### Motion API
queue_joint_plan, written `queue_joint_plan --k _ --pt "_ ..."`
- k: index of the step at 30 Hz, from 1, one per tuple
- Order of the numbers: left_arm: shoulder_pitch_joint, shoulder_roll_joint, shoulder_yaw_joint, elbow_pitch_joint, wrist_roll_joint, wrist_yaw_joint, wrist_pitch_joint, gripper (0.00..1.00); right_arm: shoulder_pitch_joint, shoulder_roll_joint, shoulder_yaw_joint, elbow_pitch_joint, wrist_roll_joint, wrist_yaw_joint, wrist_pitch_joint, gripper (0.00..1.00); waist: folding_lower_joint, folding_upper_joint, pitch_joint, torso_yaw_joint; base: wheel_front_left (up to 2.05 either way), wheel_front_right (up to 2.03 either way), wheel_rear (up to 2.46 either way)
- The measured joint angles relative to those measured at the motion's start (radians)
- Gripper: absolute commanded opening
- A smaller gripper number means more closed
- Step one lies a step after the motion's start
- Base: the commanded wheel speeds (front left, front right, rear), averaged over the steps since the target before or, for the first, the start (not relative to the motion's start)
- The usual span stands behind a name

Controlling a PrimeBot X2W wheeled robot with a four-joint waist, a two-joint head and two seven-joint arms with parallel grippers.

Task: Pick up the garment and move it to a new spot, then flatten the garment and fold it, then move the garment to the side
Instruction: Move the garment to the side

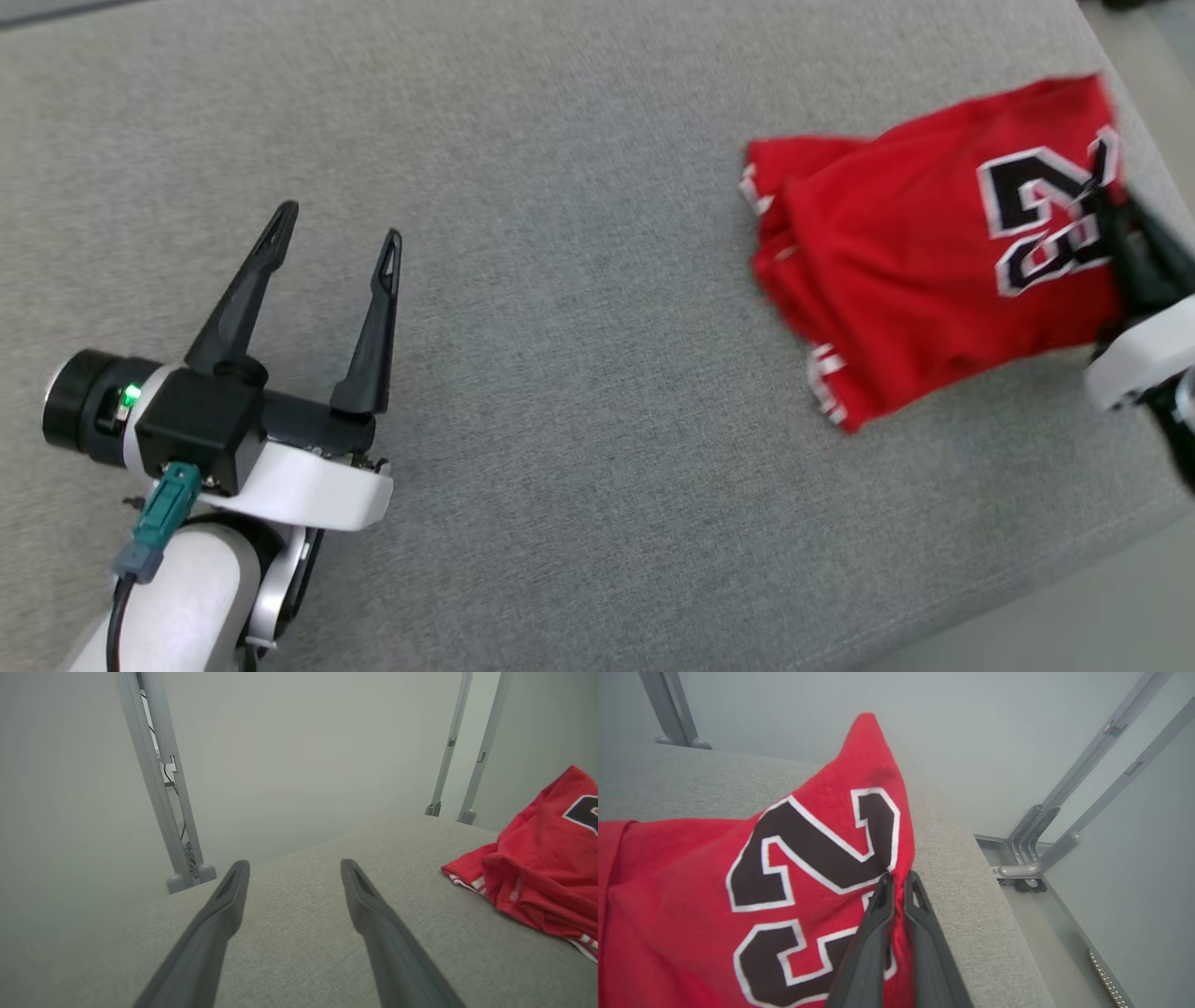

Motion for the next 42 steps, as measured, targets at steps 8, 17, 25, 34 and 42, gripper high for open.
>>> queue_joint_plan --k 8,17,25,34,42 --pt "-0.055 0.013 -0.02 -0.025 0.02 -0.021 0.031 1.0 -0.159 -0.051 -0.012 0.179 -0.045 0.0 -0.062 0.0 0.0 0.0 0.078 -0.026 0.0 0.0 0.0" --pt "-0.087 0.024 -0.039 -0.025 0.03 -0.035 0.041 1.0 -0.293 -0.037 -0.032 0.397 -0.065 0.0 -0.097 1.0 0.0 0.0 0.125 -0.022 0.0 0.0 0.0" --pt "-0.096 0.006 -0.035 0.002 0.021 -0.025 0.014 1.0 -0.309 -0.022 -0.138 0.35 -0.047 0.0 -0.107 1.0 0.0 0.0 0.11 0.001 0.0 0.0 0.0" --pt "-0.063 -0.019 0.004 0.044 -0.018 0.009 -0.058 1.0 -0.116 0.094 -0.264 0.001 -0.058 0.0 -0.11 1.0 0.0 0.0 0.034 0.055 0.0 0.0 0.0" --pt "0.011 -0.026 0.037 0.066 -0.049 0.042 -0.102 1.0 0.095 0.228 -0.237 -0.234 -0.101 0.0 -0.109 1.0 0.0 0.0 -0.066 0.119 0.0 0.0 0.0"
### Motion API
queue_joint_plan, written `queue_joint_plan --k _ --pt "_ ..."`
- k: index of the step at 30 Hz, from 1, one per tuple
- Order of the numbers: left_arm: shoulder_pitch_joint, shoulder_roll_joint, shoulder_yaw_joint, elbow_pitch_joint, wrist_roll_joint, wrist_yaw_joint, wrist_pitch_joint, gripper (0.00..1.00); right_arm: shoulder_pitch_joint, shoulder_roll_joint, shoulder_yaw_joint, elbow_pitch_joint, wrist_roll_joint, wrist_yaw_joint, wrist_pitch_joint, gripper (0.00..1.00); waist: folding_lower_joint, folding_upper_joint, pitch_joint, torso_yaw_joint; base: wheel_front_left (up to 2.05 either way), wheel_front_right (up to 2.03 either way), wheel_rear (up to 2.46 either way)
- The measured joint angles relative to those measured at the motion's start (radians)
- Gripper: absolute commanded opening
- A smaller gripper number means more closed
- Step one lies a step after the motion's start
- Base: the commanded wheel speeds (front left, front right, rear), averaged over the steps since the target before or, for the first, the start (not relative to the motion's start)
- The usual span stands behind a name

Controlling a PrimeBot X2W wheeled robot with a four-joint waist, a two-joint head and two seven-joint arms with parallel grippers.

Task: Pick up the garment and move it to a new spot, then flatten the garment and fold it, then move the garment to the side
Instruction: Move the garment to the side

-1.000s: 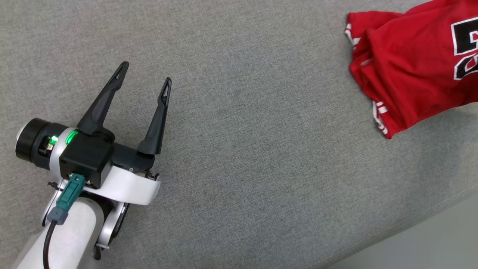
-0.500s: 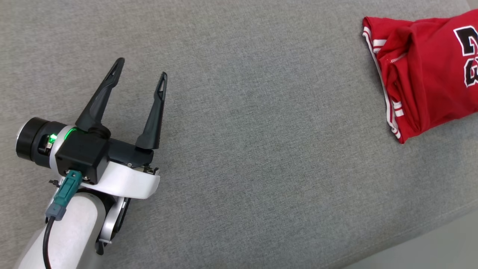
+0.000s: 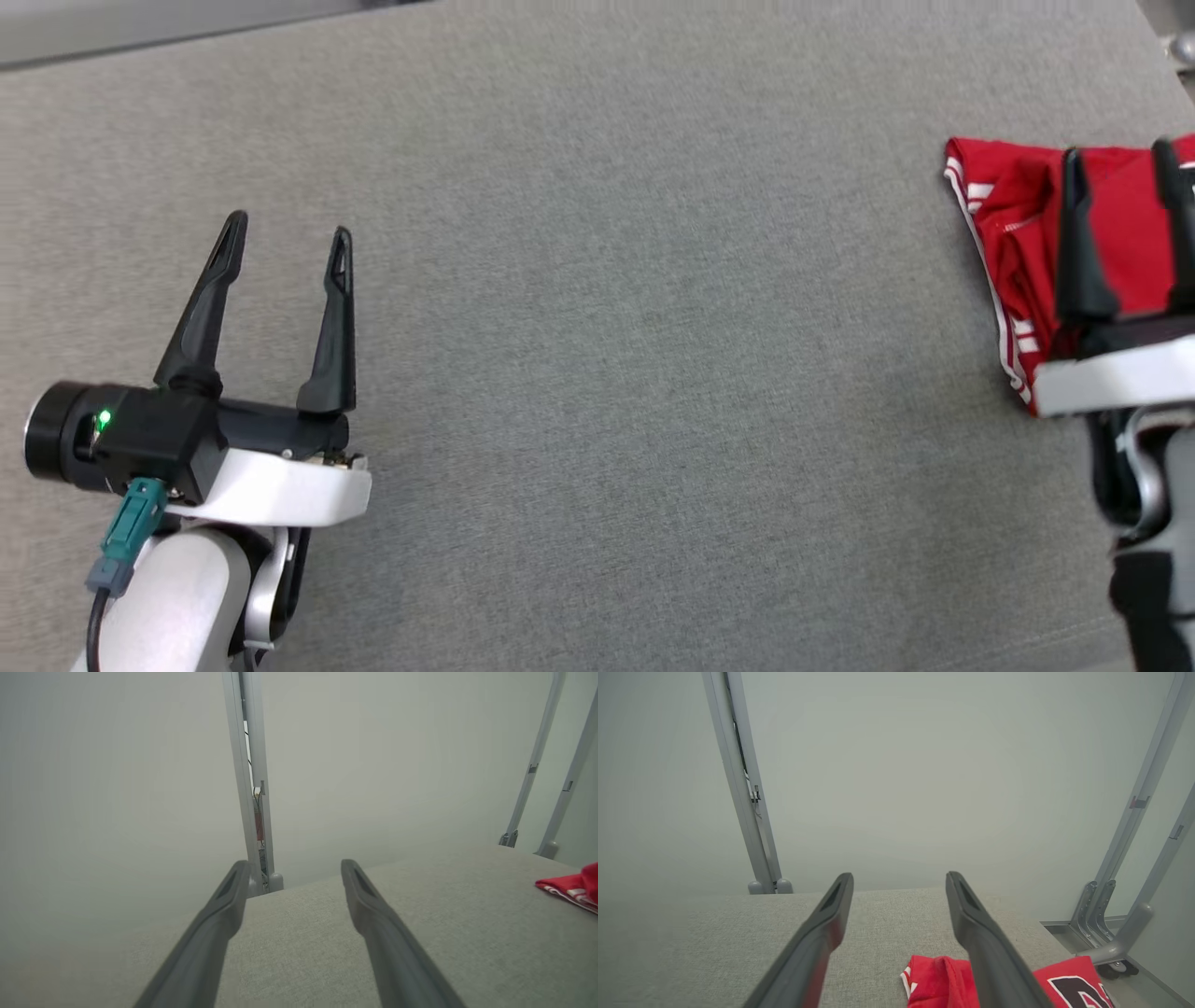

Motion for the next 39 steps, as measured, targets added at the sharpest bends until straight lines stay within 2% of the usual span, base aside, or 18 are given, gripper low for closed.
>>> queue_joint_plan --k 4,11,25,39 --pt "0.037 -0.003 0.006 0.007 -0.015 0.009 -0.009 1.0 0.098 0.051 0.028 -0.06 -0.023 0.0 0.019 1.0 0.0 0.0 -0.052 0.029 0.0 0.0 0.0" --pt "0.117 -0.005 0.012 0.03 -0.038 0.022 -0.02 1.0 0.232 0.104 0.037 -0.133 -0.048 0.0 0.069 1.0 0.0 0.0 -0.147 0.066 0.0 0.0 0.0" --pt "0.264 -0.009 0.033 0.06 -0.086 0.053 -0.037 1.0 0.423 0.14 -0.012 -0.228 -0.092 0.0 0.152 1.0 0.0 0.0 -0.307 0.119 0.0 0.0 0.0" --pt "0.287 -0.007 0.037 0.087 -0.097 0.039 -0.051 1.0 0.462 0.151 -0.019 -0.274 -0.101 0.0 0.184 1.0 0.0 0.0 -0.329 0.14 0.0 0.0 0.0"
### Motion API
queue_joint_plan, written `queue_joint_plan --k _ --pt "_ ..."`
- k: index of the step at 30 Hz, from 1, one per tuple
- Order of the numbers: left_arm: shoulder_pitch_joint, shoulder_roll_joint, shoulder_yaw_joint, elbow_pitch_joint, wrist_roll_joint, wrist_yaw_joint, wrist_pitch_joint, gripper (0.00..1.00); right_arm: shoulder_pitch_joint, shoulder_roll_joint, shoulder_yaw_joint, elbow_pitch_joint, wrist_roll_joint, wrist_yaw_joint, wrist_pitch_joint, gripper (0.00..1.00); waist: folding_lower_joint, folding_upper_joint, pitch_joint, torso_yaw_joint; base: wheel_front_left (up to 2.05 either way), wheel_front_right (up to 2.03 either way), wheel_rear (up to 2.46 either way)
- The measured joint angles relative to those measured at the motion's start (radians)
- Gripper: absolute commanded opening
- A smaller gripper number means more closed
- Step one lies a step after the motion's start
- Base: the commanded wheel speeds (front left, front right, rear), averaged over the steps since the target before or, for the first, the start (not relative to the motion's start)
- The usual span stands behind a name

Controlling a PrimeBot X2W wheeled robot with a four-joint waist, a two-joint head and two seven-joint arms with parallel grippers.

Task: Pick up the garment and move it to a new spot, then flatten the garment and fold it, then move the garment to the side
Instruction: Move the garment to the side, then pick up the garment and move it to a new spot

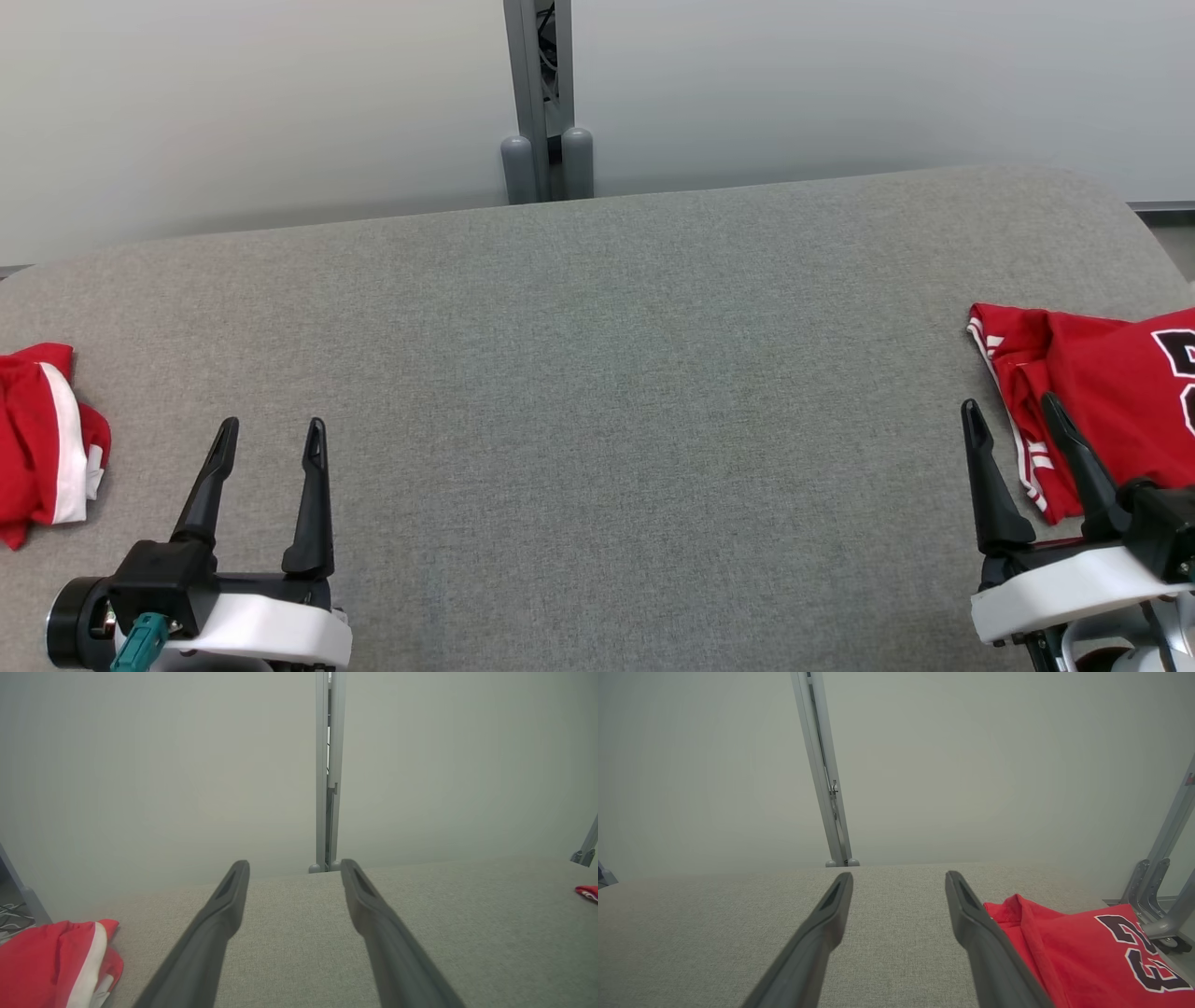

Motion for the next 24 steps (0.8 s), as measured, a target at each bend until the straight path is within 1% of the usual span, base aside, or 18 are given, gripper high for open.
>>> queue_joint_plan --k 24 --pt "-0.001 0.0 -0.007 0.009 -0.01 0.002 0.0 1.0 -0.001 0.006 -0.003 0.002 0.017 0.0 -0.001 1.0 0.0 0.0 -0.008 -0.004 0.0 0.0 0.0"
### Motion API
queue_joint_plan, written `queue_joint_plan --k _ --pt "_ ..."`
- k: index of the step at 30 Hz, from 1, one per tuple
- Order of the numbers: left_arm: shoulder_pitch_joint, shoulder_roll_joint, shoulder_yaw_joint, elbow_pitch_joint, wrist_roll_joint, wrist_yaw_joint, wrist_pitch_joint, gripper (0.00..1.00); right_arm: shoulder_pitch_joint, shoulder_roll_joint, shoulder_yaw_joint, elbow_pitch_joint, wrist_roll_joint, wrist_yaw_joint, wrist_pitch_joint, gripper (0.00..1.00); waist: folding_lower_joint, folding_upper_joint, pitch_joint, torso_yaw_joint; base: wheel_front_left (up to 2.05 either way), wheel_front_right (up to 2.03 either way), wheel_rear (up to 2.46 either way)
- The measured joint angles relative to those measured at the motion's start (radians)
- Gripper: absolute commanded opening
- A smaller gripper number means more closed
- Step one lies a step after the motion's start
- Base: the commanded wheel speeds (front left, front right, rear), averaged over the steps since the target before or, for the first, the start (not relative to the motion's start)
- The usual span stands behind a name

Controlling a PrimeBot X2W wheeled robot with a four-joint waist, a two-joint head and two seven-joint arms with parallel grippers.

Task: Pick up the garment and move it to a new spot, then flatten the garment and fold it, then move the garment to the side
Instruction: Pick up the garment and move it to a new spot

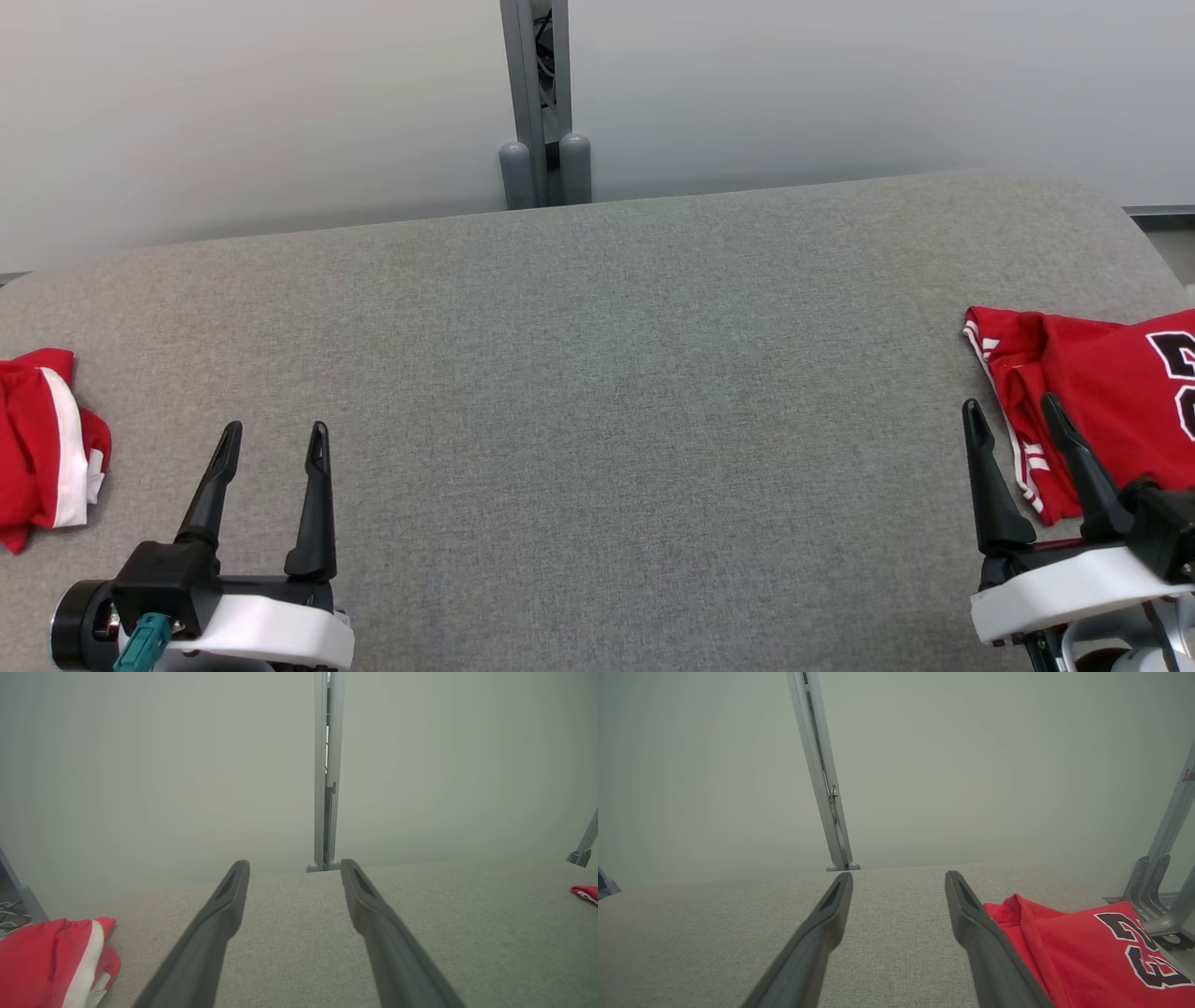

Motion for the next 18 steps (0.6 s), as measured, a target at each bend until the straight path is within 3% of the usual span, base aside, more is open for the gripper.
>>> queue_joint_plan --k 18 --pt "-0.001 0.0 -0.008 0.005 -0.008 0.004 0.0 1.0 0.003 0.002 -0.007 0.002 0.002 0.0 0.003 1.0 0.0 0.0 -0.013 -0.001 0.0 0.0 0.0"
